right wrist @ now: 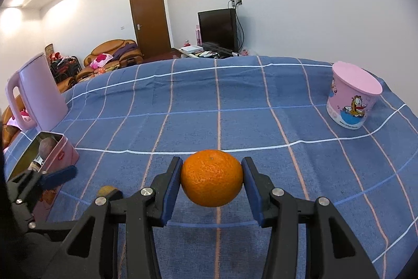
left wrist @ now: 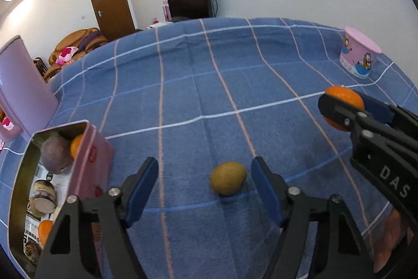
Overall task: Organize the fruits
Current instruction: 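Grasp the yellow-brown round fruit with the left tool, then lift the yellow-brown fruit with the left tool while the right tool holds the orange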
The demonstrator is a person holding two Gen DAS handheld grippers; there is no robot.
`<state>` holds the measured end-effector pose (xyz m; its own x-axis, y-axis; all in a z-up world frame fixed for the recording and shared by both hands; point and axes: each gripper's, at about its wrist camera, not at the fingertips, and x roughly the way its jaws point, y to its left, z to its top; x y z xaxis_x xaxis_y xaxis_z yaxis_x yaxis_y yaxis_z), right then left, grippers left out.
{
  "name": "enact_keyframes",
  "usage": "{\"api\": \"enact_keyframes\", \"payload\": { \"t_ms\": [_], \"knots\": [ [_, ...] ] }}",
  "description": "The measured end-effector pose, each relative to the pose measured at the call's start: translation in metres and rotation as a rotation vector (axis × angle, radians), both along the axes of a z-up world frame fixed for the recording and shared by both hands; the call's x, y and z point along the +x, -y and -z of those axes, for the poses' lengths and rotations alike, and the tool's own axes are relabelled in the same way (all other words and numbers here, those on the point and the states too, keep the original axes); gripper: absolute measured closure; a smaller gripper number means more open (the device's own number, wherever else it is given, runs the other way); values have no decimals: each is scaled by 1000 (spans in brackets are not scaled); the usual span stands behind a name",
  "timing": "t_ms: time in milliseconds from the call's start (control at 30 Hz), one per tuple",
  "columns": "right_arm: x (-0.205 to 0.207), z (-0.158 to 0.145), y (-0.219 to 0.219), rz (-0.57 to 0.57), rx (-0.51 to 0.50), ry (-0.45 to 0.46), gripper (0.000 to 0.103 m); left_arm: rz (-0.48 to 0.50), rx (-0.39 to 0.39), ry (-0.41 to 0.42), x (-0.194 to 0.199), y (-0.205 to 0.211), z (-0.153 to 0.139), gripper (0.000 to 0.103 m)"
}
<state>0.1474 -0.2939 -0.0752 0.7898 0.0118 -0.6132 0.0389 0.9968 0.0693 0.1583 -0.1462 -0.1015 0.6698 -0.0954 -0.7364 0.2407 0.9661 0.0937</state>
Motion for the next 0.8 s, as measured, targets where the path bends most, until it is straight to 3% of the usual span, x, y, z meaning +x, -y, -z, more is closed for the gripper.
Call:
{"api": "enact_keyframes", "payload": {
  "t_ms": [100,267,333,567,800],
  "knots": [
    [-1,2,0,-4,2,-4,55,10,1,-24,3,2,2,39],
    [2,5,-3,-35,5,-19,55,39,-24,-63,7,5,7,66],
    [3,6,-4,-39,3,-23,54,51,-39,-69,7,4,7,72],
    [0,6,-4,-45,11,-10,54,53,-56,-64,6,2,4,74],
    [-8,3,-5,-52,7,17,54,33,-44,0,-1,1,-3,74]
  ]
}}
